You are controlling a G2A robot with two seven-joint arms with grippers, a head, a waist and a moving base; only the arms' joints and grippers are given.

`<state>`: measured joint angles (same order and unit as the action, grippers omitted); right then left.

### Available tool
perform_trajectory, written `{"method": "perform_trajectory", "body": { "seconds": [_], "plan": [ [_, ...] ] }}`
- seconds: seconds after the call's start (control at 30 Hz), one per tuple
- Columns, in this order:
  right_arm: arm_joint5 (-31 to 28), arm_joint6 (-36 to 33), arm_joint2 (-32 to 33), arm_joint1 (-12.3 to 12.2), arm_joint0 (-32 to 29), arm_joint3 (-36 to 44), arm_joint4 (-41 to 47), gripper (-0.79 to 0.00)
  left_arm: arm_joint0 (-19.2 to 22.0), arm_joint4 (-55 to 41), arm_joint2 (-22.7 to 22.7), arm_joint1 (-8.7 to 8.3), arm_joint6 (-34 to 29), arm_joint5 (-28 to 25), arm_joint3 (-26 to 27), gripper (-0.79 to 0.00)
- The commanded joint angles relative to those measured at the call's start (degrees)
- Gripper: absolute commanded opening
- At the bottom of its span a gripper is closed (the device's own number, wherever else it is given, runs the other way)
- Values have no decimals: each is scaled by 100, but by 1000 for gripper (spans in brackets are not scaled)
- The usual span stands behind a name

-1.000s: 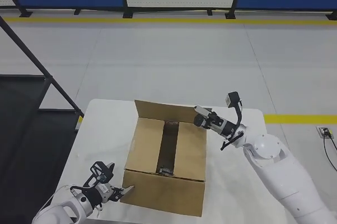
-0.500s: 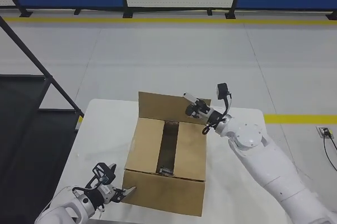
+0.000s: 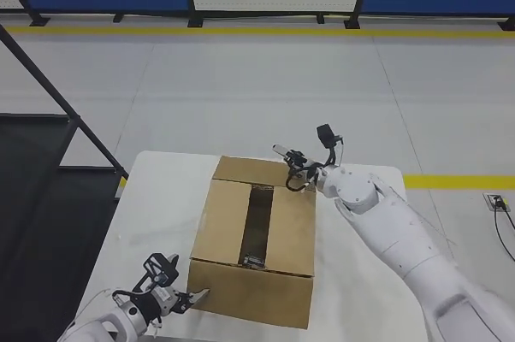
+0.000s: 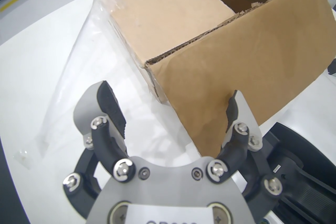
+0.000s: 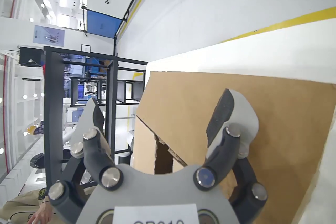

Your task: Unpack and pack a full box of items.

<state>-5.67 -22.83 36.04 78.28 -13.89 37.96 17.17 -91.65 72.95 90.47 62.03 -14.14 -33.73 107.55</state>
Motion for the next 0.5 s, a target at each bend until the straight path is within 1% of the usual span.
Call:
{"method": "perform_trajectory", "body": {
  "seconds": [0.0, 0.23, 0.47],
  "plan": [
    [21, -140, -16, 80, 81, -236, 29, 0, 8, 39, -47, -4, -17, -26, -3, 0],
    [37, -121, -40, 325, 244, -833, 2, 0, 18, 67, -113, -16, -34, -46, -6, 0],
    [-111, -214, 49, 483, 351, -1277, 46, 0, 39, 12, -165, -27, -90, -59, -32, 0]
  ]
}}
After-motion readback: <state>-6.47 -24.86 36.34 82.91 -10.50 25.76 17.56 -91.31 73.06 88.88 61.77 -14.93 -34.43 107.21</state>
